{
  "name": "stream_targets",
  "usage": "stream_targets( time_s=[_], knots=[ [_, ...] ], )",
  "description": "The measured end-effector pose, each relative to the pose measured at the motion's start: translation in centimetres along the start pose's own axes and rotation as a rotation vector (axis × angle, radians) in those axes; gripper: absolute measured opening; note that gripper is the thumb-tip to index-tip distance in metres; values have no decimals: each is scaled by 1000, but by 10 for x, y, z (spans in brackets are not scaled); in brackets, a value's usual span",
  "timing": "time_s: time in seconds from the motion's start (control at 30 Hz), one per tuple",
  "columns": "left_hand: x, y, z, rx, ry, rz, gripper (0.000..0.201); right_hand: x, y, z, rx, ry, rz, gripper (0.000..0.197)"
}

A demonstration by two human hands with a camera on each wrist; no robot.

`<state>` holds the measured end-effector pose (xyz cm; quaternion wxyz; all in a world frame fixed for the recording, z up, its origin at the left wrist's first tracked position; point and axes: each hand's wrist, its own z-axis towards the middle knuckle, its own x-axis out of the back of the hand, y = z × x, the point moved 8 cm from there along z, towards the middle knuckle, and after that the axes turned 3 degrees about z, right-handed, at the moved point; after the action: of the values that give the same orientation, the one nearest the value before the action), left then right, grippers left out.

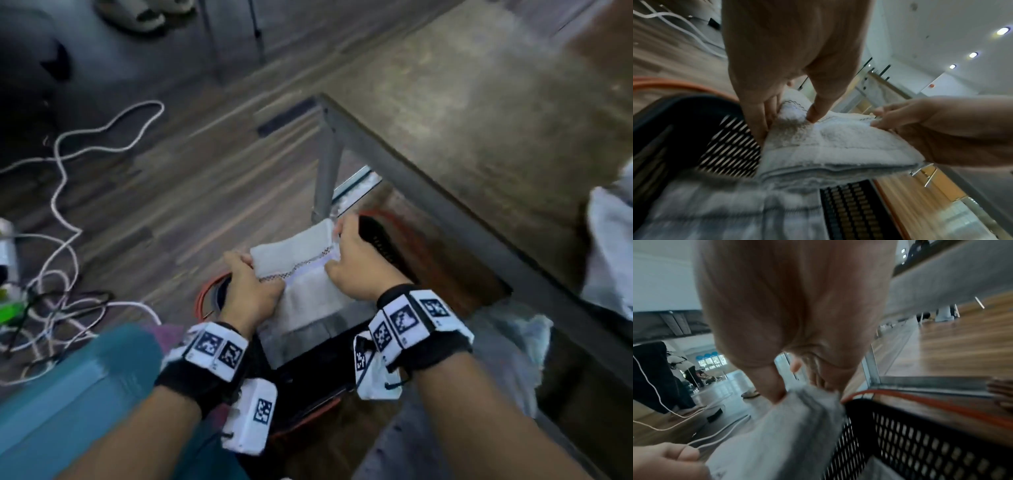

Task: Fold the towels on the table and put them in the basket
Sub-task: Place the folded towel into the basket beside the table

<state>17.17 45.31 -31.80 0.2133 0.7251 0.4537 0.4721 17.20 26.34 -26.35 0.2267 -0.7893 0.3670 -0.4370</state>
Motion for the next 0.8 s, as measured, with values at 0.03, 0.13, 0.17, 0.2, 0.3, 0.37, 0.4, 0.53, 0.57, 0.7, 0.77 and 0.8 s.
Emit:
stream_targets(
  time_s=[0.03,0.13,0.17,0.2,0.3,0.37,0.4,0.53,0.57,0.7,0.77,0.8],
  knots=[
    [-6,-18,-3,41,5,69,40,-19,13,8,-50,-73,-22,57],
    [-27,-57,-11,164,-40,218,11,-67,42,19,-156,-206,-61,54],
    [-33,-67,-11,200,-47,239,8,-77,49,21,-175,-202,-52,48],
    [-37,-74,-9,237,-48,245,9,-85,55,23,-186,-190,-36,42],
    [-40,-91,-2,338,-9,246,10,-106,69,26,-192,-189,78,47],
    [-40,-99,5,388,10,255,15,-114,77,26,-167,-193,130,57],
    [-42,-103,9,409,-12,277,17,-116,83,27,-165,-191,128,60],
    [-56,-110,15,456,-171,408,25,-122,122,21,-278,-218,80,49],
    [-57,-111,15,462,-188,428,26,-124,130,19,-305,-230,72,46],
    [-58,-109,13,490,-178,478,37,-131,144,15,-354,-274,48,44],
    [-59,-107,10,499,-166,467,39,-132,140,15,-341,-272,56,45],
    [-60,-104,8,500,-157,441,41,-130,137,15,-329,-265,67,44]
  ],
)
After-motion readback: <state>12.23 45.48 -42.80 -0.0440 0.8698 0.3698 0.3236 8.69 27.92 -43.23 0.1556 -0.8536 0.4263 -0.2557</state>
